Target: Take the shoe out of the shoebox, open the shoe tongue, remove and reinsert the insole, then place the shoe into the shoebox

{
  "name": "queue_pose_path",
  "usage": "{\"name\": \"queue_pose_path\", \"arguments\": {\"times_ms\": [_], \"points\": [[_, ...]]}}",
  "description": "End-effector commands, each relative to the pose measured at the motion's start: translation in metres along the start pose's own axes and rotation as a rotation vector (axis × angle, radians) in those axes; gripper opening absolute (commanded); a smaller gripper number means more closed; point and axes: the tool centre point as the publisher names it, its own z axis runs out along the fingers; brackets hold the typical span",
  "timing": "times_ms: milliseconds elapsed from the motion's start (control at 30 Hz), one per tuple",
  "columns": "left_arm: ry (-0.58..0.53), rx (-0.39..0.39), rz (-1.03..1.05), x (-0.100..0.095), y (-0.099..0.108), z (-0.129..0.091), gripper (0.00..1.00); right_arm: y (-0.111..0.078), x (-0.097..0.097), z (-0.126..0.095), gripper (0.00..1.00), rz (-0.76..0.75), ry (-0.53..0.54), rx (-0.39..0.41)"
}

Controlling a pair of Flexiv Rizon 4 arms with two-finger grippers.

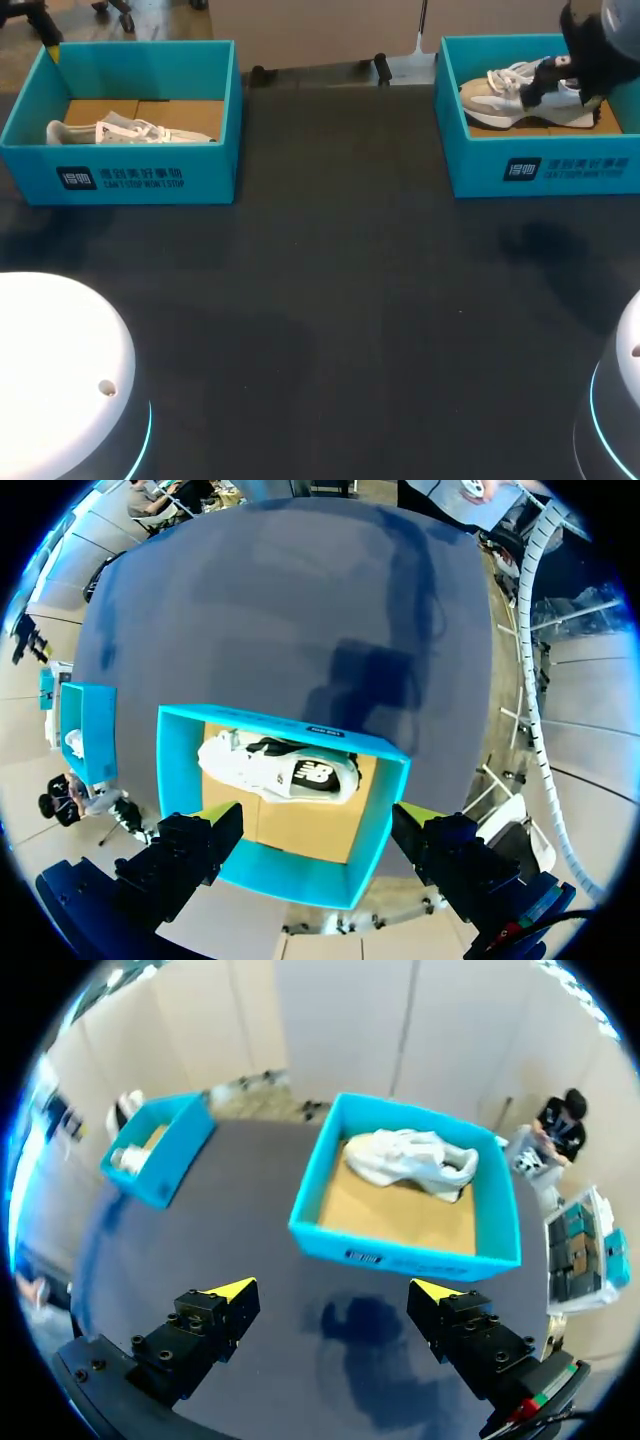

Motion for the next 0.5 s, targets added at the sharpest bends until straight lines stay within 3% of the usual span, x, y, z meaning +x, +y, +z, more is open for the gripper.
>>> {"name": "queue_pose_path", "arguments": {"times_ms": [33,100,500], "points": [[0.003,-0.001,0.000,0.000,-0.001,0.000,1.00,0.023,-0.008,0.020,1.00,0.087,-0.051,0.044],[0.003,-0.001,0.000,0.000,-0.001,0.000,1.00,0.029,-0.021,0.024,1.00,0.137,-0.097,0.077],[0.003,-0.001,0.000,0.000,-0.001,0.000,1.00,0.071,-0.077,0.044,1.00,0.261,-0.177,0.045]]}}
